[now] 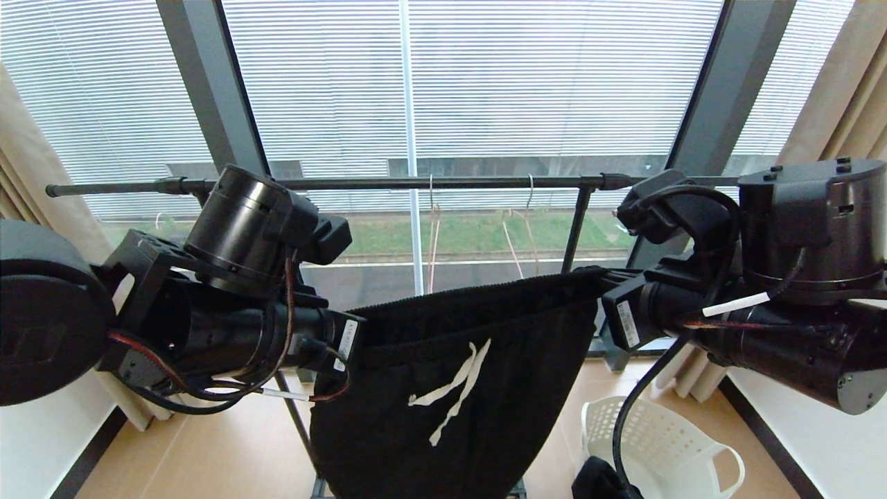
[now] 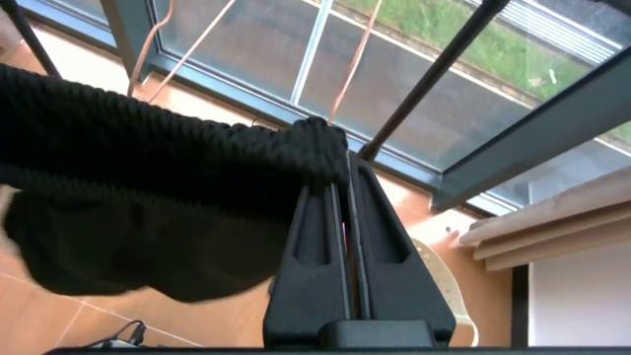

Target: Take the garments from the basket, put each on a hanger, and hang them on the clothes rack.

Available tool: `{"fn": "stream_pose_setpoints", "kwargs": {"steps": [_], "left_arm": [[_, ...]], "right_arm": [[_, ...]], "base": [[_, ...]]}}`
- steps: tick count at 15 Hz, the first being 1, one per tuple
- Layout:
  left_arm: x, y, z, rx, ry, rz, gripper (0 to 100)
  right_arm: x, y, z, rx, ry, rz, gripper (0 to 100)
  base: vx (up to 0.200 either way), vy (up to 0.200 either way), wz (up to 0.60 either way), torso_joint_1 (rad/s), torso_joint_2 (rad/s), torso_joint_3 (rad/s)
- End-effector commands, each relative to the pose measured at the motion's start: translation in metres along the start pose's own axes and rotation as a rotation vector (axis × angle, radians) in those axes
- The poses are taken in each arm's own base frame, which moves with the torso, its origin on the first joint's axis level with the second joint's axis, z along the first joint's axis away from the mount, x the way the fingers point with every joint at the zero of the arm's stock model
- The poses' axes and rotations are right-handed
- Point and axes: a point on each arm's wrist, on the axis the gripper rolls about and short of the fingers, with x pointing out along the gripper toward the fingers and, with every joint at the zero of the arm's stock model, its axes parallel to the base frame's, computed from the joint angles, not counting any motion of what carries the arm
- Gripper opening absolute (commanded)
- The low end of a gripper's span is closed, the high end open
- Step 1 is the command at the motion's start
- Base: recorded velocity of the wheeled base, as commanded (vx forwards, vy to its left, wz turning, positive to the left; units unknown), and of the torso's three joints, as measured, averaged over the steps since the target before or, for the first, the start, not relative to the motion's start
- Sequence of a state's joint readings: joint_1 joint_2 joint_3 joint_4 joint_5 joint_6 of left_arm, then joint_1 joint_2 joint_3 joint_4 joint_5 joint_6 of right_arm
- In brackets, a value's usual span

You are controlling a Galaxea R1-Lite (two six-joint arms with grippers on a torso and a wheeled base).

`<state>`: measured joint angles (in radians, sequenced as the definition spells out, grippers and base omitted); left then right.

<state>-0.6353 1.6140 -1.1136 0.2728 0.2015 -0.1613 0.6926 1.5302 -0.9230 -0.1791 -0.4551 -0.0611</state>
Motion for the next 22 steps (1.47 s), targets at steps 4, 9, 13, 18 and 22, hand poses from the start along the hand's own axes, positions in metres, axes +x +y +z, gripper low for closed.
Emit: {"fn": "stream_pose_setpoints", "kwargs": {"steps": [4,9,13,18,22], "left_arm": [[-0.005,0.000,0.009,0.012,-0.035,-0.014,0],[0.007,-0.002,0.058,0.075,-0.136,-0.054,0],[0.033,-0.014,0.099,0.146,-0.215,-0.056,0],[0.030,-0.021,0.134,0.161,-0.249,-0.062,0],[0.029,-0.033,0.138,0.187,-0.273,-0.085,0]], "right_arm": [[-0.001,0.000,-0.007,-0.017,0.021,0.006,0],[-0.044,-0.010,-0.025,-0.084,-0.023,0.142,0],[-0.076,0.017,-0.043,-0.190,-0.052,0.330,0],[-0.077,0.070,-0.043,-0.306,-0.026,0.500,0],[-0.064,0.103,-0.025,-0.314,-0.037,0.532,0]], "base": [[0.000,0.000,0.00,0.000,0.00,0.000],[0.000,0.000,0.00,0.000,0.00,0.000],[0.000,0.000,0.00,0.000,0.00,0.000],[0.000,0.000,0.00,0.000,0.00,0.000],[0.000,0.000,0.00,0.000,0.00,0.000]]}}
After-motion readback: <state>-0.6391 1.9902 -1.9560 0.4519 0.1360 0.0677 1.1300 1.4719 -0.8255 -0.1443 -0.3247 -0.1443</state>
